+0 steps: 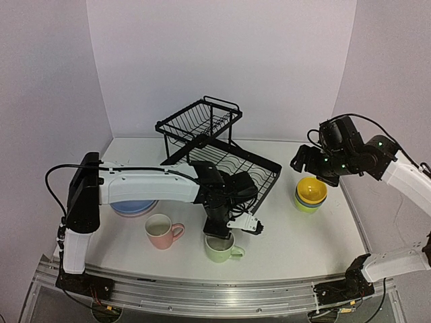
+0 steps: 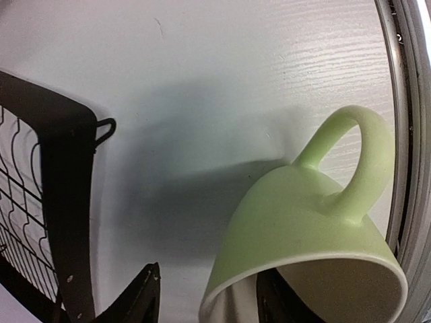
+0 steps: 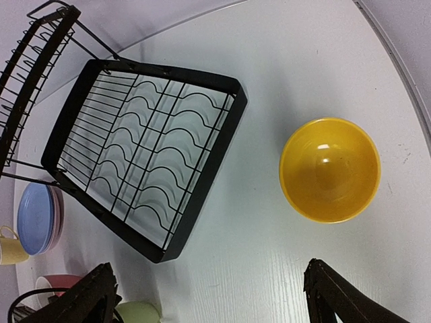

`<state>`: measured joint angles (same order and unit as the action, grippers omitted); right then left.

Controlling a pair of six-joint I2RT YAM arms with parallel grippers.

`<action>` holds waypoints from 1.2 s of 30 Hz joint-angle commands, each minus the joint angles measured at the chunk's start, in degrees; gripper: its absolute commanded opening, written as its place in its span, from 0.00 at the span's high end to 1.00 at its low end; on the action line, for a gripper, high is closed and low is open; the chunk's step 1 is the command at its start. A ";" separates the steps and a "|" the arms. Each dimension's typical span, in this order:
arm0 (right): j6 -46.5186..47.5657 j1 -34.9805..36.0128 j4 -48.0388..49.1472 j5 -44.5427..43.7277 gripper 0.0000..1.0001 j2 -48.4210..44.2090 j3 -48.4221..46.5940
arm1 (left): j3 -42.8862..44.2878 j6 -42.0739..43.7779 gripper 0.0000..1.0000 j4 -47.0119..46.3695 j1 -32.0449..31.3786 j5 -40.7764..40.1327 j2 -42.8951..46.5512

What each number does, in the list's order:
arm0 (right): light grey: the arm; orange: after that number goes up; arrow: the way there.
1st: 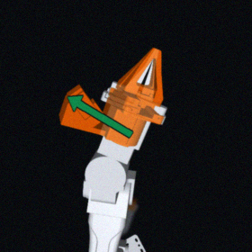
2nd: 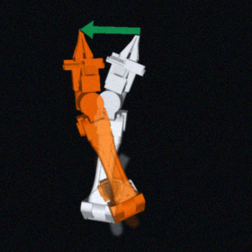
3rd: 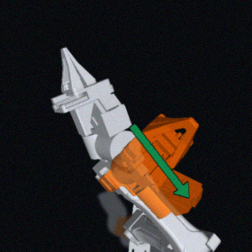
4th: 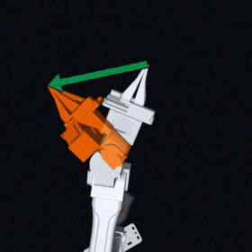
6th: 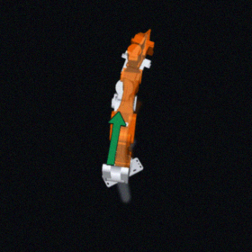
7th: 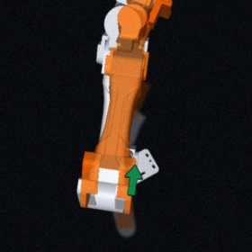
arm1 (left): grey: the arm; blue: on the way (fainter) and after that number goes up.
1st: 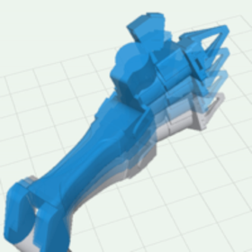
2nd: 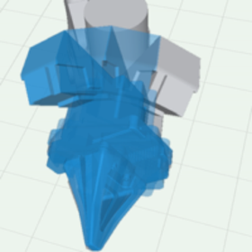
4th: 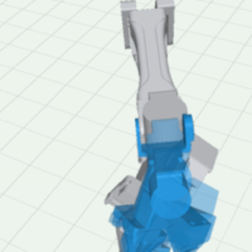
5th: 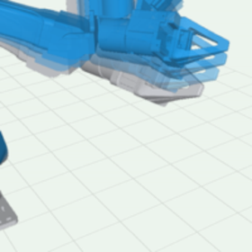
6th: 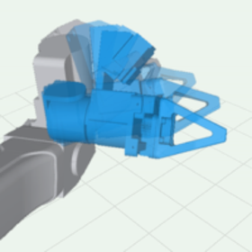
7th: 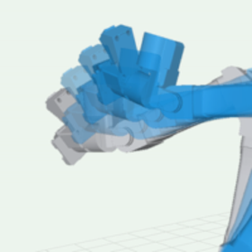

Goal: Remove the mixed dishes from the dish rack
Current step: Place the cup at the center of the board, then reset both arms

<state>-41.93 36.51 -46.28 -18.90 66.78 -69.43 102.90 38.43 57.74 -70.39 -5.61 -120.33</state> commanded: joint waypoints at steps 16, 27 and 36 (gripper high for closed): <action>26.04 -10.38 3.63 1.18 0.02 4.19 -1.16 | -10.63 -20.45 0.28 -26.18 20.60 4.98 33.40; 34.10 -21.05 21.07 6.03 0.02 -5.30 12.33 | -31.65 -36.55 0.24 -32.08 45.51 5.21 54.69; 40.01 -21.19 23.11 11.17 0.02 -22.04 28.59 | -56.62 -37.71 0.09 -41.50 54.30 5.44 73.39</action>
<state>-5.96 15.44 -26.28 -11.32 50.67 -46.33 53.16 3.15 22.62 -17.72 0.47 -52.98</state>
